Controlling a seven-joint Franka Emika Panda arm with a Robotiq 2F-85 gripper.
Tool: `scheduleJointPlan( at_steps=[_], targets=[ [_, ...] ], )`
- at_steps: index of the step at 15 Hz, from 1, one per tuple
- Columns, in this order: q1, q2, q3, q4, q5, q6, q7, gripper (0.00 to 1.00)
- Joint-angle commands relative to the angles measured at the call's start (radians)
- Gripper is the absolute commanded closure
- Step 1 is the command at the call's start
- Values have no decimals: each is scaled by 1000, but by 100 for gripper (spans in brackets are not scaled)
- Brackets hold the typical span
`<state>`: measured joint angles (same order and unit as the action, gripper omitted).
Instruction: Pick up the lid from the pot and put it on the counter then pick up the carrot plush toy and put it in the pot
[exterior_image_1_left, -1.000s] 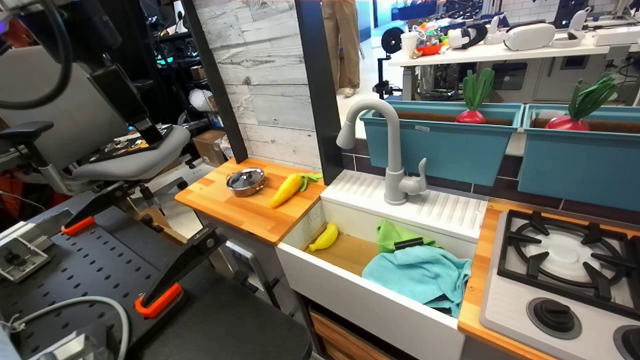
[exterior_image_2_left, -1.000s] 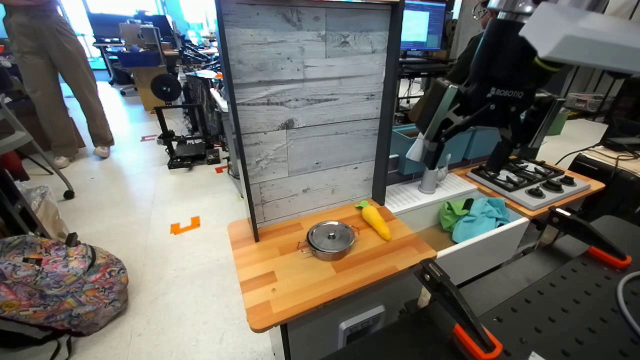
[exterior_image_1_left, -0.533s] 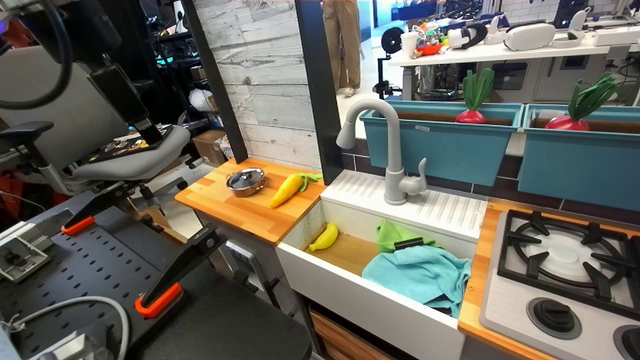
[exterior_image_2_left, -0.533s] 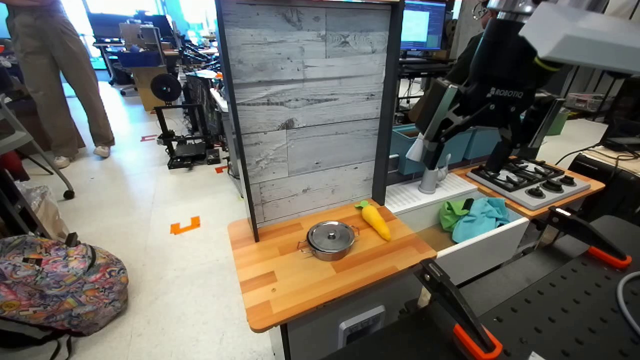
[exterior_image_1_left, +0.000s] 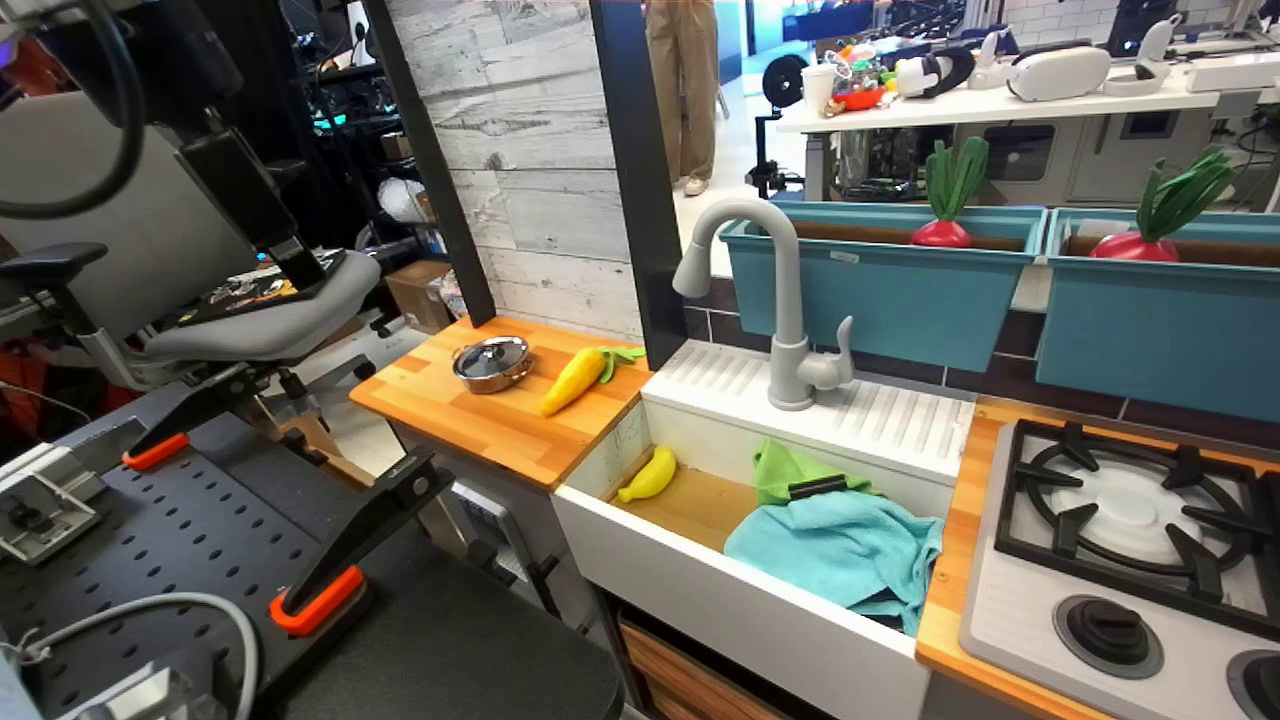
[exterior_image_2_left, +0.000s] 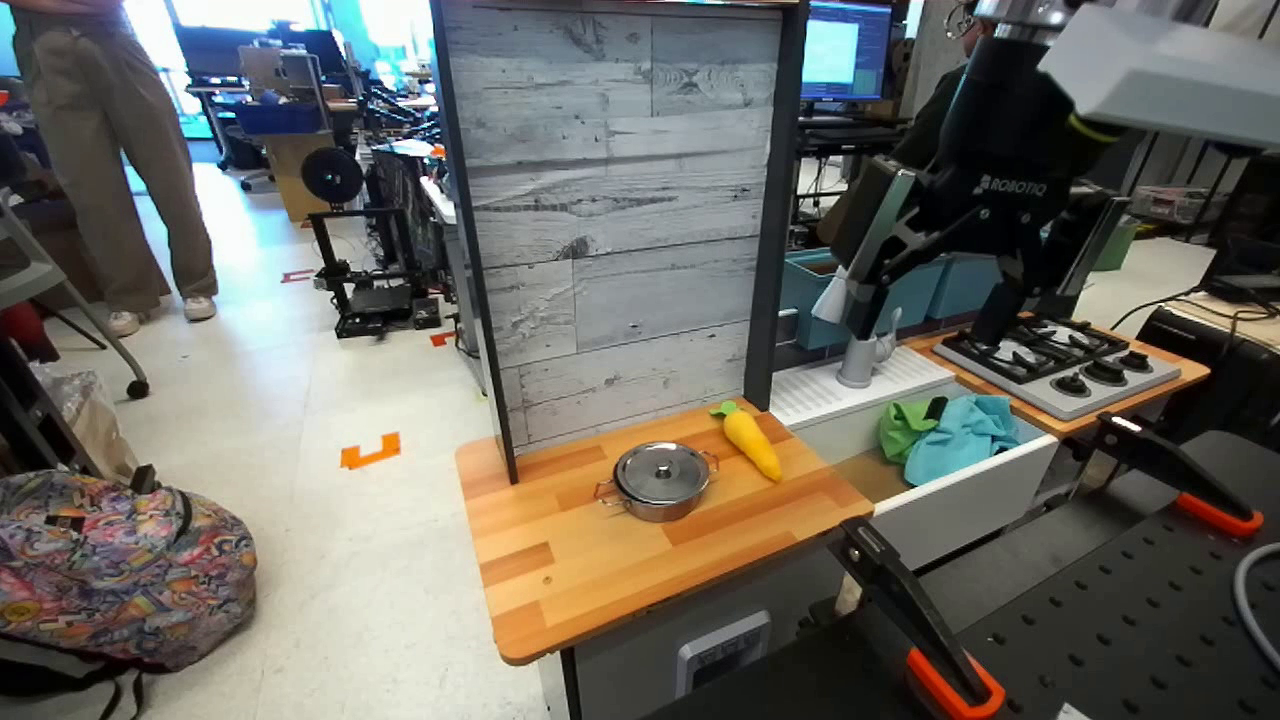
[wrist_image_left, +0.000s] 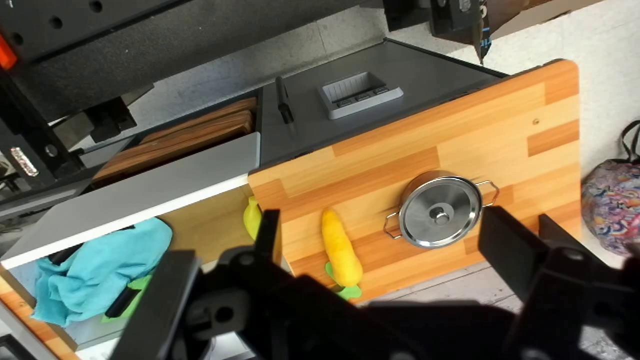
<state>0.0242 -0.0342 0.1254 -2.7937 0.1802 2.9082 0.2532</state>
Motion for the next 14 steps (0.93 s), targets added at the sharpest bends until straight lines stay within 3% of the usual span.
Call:
scheduleJointPlan(
  at_steps=[1,6,10,14],
  targets=[
    [18,-2,-18,1,-3,-3,3,0],
    [16,22,-30,32,56,9,-31,0],
    [17,136,-31,167,89,-7,-18,0],
    [50,314,-67,301,-41,41,101,0]
  ],
)
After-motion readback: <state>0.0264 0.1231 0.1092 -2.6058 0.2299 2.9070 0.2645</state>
